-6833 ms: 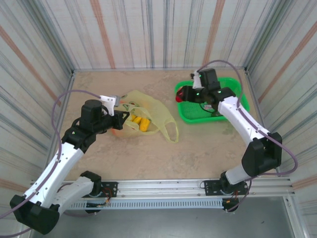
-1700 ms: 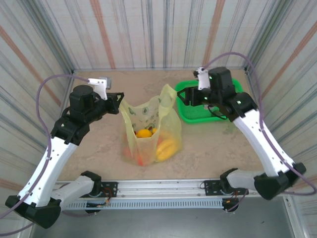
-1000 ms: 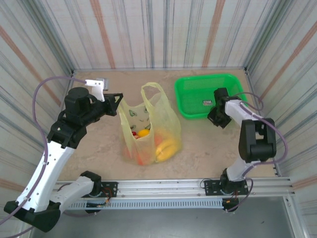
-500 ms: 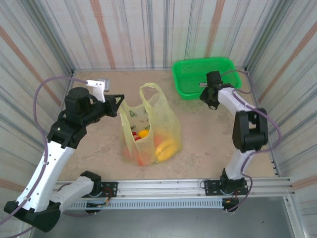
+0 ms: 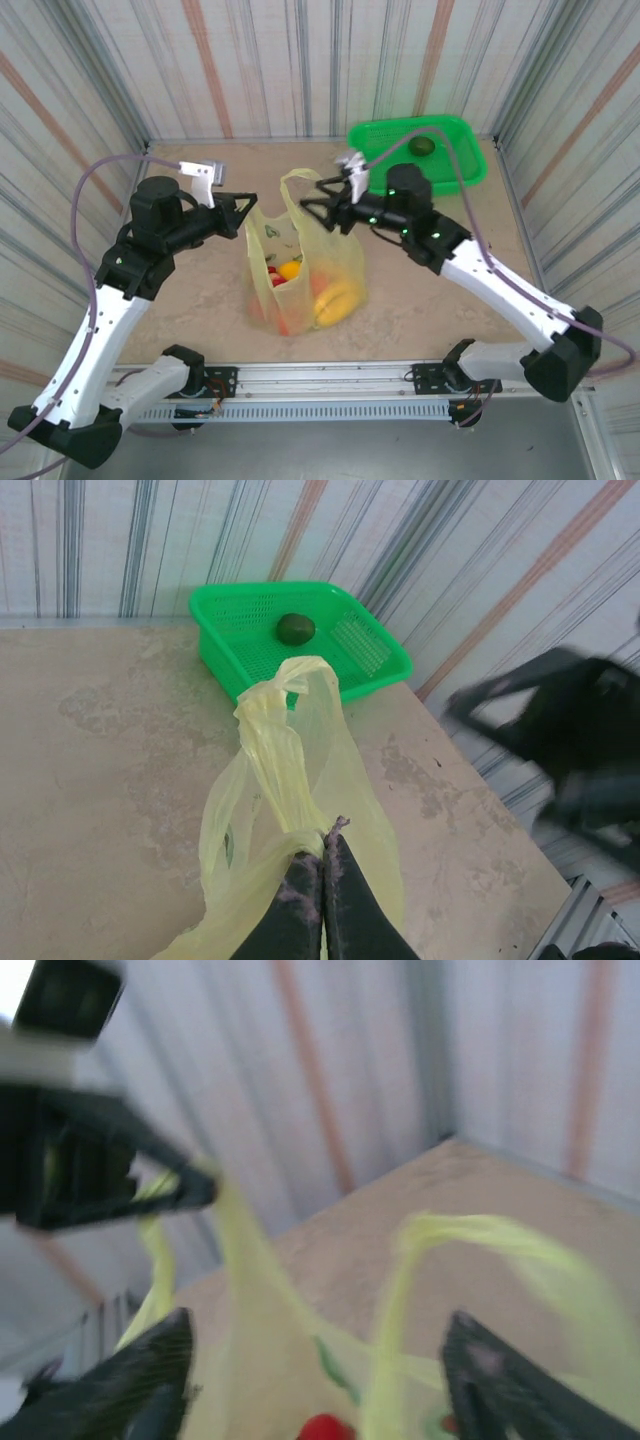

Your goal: Place the fake fruits into the plastic bag and tie a complex knot

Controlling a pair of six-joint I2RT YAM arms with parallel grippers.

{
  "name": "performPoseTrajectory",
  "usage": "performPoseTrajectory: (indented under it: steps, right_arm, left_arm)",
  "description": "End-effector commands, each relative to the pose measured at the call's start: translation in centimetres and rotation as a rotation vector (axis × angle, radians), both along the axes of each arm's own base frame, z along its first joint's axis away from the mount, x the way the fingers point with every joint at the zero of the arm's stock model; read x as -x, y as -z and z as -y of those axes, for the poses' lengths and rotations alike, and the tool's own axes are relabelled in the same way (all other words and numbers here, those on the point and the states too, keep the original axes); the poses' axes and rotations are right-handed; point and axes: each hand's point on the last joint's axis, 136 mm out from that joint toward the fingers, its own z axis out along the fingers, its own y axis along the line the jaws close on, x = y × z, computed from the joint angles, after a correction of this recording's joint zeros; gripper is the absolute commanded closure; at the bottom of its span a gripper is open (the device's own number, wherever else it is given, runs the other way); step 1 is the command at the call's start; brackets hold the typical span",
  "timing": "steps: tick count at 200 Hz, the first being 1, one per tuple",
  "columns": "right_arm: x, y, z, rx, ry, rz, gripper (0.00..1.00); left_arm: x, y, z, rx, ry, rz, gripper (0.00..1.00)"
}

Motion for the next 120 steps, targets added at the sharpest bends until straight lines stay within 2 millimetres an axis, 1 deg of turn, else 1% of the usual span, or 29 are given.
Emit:
performPoseTrajectory:
  steps: [1, 31, 50, 70, 83, 99, 120]
  right_arm:
    - [2.1, 0.0, -3.1, 0.023, -0.149, 0.156, 0.22]
    - [2.2, 0.9, -6.6, 0.029, -0.200, 0.143, 0.11]
    - [2.4, 1.1, -8.2, 0.022, -0.224, 0.163, 0.09]
    - [2.3, 1.0, -9.1, 0.012, -0.234, 0.177, 0.09]
    - [2.4, 0.5, -9.3, -0.009, -0.246, 0.194, 0.09]
    - [2.4, 0.3, -9.5, -0.008, -0.258, 0.213, 0.09]
    - [1.5, 1.0, -10.0, 0.043, -0.240, 0.228, 0.09]
  left_arm:
    - [1.1, -1.5, 0.0, 0.054, 0.020, 0.052, 1.00]
    - [1.5, -1.7, 0.3, 0.072, 0.044, 0.052, 1.00]
    - [1.6, -1.6, 0.3, 0.072, 0.044, 0.052, 1.00]
    - [1.7, -1.8, 0.3, 0.075, 0.043, 0.059, 1.00]
    - [1.7, -2.0, 0.3, 0.076, 0.043, 0.062, 1.00]
    - [1.8, -2.1, 0.3, 0.078, 0.044, 0.064, 1.00]
    - [1.9, -2.3, 0.4, 0.082, 0.051, 0.067, 1.00]
